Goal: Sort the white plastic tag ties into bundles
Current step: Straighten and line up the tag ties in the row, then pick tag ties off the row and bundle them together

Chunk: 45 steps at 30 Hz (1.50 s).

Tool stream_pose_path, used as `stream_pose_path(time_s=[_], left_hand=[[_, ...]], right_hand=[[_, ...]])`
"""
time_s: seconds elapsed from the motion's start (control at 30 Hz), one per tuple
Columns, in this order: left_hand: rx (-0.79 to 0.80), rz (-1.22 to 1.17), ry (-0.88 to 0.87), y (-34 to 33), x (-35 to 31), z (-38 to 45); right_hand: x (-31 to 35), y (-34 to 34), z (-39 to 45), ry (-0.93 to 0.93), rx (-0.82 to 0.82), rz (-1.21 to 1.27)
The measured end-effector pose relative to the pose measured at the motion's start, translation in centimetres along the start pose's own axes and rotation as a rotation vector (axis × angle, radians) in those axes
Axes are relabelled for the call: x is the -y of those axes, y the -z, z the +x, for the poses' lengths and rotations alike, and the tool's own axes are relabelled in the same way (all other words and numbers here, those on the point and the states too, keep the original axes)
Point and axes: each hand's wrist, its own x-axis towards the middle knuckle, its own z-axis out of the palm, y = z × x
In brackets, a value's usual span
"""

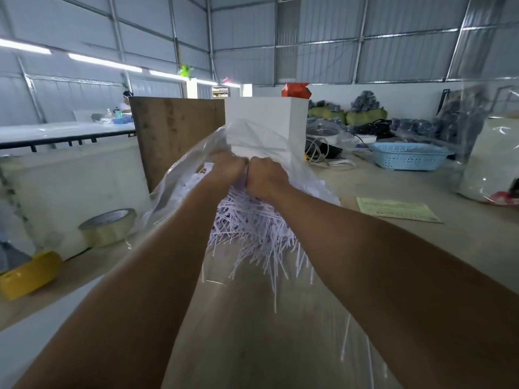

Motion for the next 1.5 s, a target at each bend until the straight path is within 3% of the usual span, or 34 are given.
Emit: stream_pose_path(time_s=[0.23,0.4,0.53,0.6,0.73,0.8,0.93,1.13,1.3,1.5], left_hand=[[-0.103,0.467,-0.226,0.4,2.0,-1.4],[-0.178,0.634,-0.361,0.1,0.9,-7.6],[-0.278,0.589,-0.521,-0.4,0.8,-16.6],[-0.225,0.569,-0.631,-1.2,0.3,-20.8],[0.175,0.691,-0.702,-6.2,-1.0,-24.9],[0.353,0.781,-0.708,-9.0,-1.1,-25.9],[0.543,0.919,-0.701,-12.4,0.6,-26.5],[0.535,0.623,-0.711,-11.5,1.3,-26.4],[0.538,0.628,-0.724,-10.6,1.1,-26.3],[0.397,0.535,-0.672,-11.3,1.4,-26.2]], right_hand=[[1.0,0.4,-3.3,0.09,0.042,-0.121],[-0.8,5.0,-12.8,0.315,0.015,-0.024],[-7.6,9.6,-22.7,0.367,-0.063,-0.02],[-12.9,11.5,-25.5,0.236,-0.079,-0.021],[-21.1,11.9,-28.9,-0.029,0.22,-0.102],[-22.6,11.1,-30.3,-0.024,0.212,-0.071],[-22.9,10.9,-30.9,0.006,0.128,0.045],[-24.5,11.3,-30.8,0.063,0.131,0.023],[-24.6,10.8,-31.1,0.001,0.153,-0.049],[-24.0,10.6,-31.4,-0.032,0.094,-0.125]])
